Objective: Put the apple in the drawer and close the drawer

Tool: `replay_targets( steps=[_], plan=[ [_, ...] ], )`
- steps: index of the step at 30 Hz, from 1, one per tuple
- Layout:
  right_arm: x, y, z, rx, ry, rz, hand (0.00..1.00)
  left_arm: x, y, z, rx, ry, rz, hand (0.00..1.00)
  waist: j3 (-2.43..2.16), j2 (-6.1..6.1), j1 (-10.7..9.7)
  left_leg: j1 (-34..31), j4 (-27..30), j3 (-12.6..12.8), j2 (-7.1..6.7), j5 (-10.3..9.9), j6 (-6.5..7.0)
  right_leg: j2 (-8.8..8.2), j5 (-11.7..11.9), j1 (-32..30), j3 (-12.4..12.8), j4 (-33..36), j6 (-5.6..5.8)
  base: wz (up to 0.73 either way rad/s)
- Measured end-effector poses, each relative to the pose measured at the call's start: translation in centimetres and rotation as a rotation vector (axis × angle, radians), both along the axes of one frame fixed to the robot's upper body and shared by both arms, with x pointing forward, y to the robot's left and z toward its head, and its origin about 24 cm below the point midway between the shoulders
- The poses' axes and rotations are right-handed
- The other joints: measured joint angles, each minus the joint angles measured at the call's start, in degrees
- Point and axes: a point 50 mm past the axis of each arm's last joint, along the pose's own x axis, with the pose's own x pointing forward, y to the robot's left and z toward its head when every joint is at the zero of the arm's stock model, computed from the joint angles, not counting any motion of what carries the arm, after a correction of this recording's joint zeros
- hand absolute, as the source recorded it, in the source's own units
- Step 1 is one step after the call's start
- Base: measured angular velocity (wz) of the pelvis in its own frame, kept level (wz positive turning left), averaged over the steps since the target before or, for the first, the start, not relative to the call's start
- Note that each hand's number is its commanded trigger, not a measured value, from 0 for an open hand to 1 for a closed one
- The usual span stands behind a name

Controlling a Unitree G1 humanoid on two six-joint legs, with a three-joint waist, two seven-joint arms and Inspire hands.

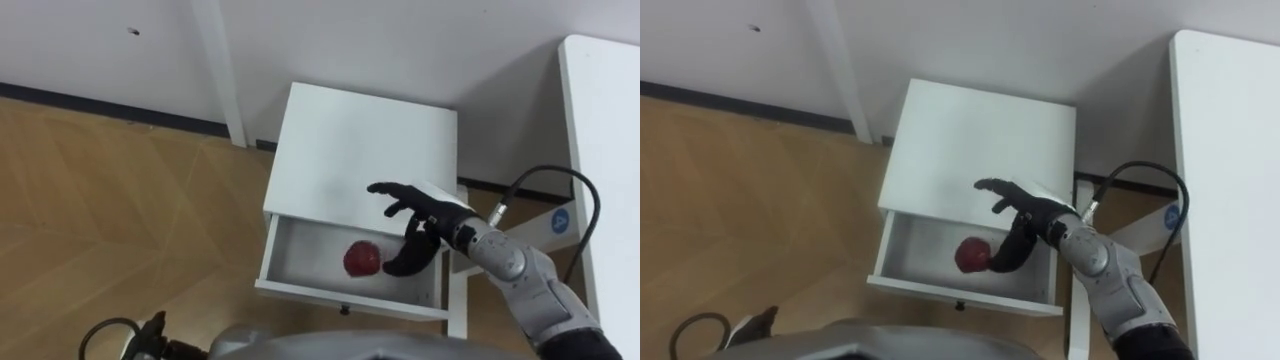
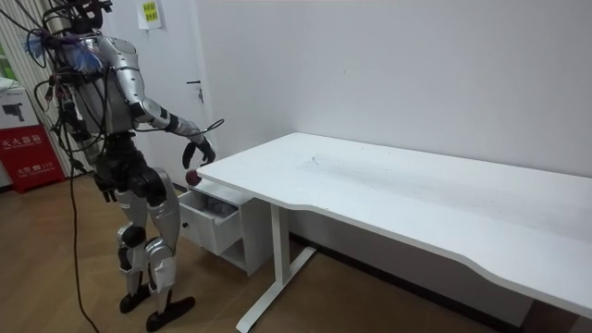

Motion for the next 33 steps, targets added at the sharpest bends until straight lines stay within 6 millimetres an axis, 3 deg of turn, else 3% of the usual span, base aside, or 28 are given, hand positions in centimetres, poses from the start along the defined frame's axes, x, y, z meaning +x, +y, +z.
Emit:
replay_targets(
  steps=[7,14,17,21,24,27,29,30,31,32,33],
  plan=[
    [-0.3,0.0,-0.7,0.004,0.029,-0.015,0.0,0.1,-0.2,0.0,-0.002,0.002,-0.017,0.0,-0.13,0.13,-0.5,-0.4,0.1,-0.1,-0.01,0.0,0.0,0.03,0.0,-0.2,-0.7,0.0,0.0,0.02],
    [-0.8,-0.3,-1.5,-0.005,0.057,-0.041,0.0,0.0,-0.2,0.0,0.029,-0.008,0.002,0.0,-0.55,0.52,-0.7,-0.5,0.1,-0.4,-0.06,0.0,0.0,-0.21,0.0,-0.2,-0.6,0.0,0.0,0.0],
    [-0.8,-0.5,-1.6,0.008,0.043,-0.072,0.0,-0.5,-0.2,-0.1,0.027,-0.002,0.012,0.0,-0.47,0.78,-0.7,0.3,0.0,-0.4,-0.06,0.0,0.0,-0.21,0.0,0.2,-0.6,-0.1,0.0,0.0],
    [-2.0,-2.1,-3.5,0.009,0.093,-0.215,0.0,-1.3,-0.3,-0.1,0.025,0.011,0.021,0.0,-0.53,0.89,-1.0,0.6,0.0,0.0,-0.08,0.0,0.01,-0.32,0.0,0.5,-0.6,-0.1,0.02,0.0],
    [-4.2,-4.3,-5.7,-0.018,0.167,-0.409,0.0,-2.2,-0.3,-0.3,0.036,0.036,0.058,0.0,-0.49,0.97,-1.2,0.6,0.0,0.0,-0.14,0.0,0.06,-0.39,0.0,0.8,-0.6,-0.1,0.05,0.0],
    [-6.5,-6.2,-7.1,-0.042,0.222,-0.594,0.0,-3.2,-0.2,-0.3,0.04,0.051,0.105,0.0,-0.61,1.27,-2.7,0.9,0.3,0.5,-0.2,0.0,0.15,-0.6,-0.1,0.7,-0.5,0.8,0.15,-0.01],
    [-7.7,-7.7,-7.5,-0.06,0.239,-0.713,0.0,-3.2,-0.2,-0.3,0.041,0.053,0.113,0.0,-0.58,2.02,-3.9,0.1,1.7,1.5,-0.8,-0.3,0.68,-1.43,-0.6,-1.3,-0.6,4.4,1.02,0.0],
    [-8.6,-8.9,-7.7,-0.087,0.249,-0.792,0.0,-2.9,-0.3,-0.3,0.037,0.047,0.116,0.0,-0.51,2.98,-4.4,-0.2,1.7,2.7,-0.8,-0.6,1.17,-2.3,-1.2,-4.8,0.2,11.1,1.9,-0.19],
    [-9.1,-9.8,-7.8,-0.112,0.253,-0.857,0.0,-2.6,-0.2,-0.4,0.036,0.044,0.122,0.0,-0.39,3.72,-4.7,-0.6,2.0,3.6,-1.46,-0.8,1.97,-4.33,-1.1,-11.1,0.9,23.6,2.2,-0.2],
    [-9.4,-10.1,-7.8,-0.125,0.253,-0.876,0.0,-2.5,0.0,-0.3,0.04,0.044,0.124,0.0,-0.23,3.54,-5.3,-0.9,2.7,3.7,-2.16,-1.0,2.49,-5.99,-0.1,-14.6,1.1,30.4,2.25,-0.18],
    [-10.2,-10.8,-7.7,-0.152,0.251,-0.911,0.0,-2.4,0.3,-0.3,0.047,0.04,0.126,0.0,-0.28,3.84,-6.5,-1.7,5.6,4.2,-2.41,-2.1,3.74,-8.37,6.1,-22.4,3.7,42.6,2.66,-0.33]
  ],
)
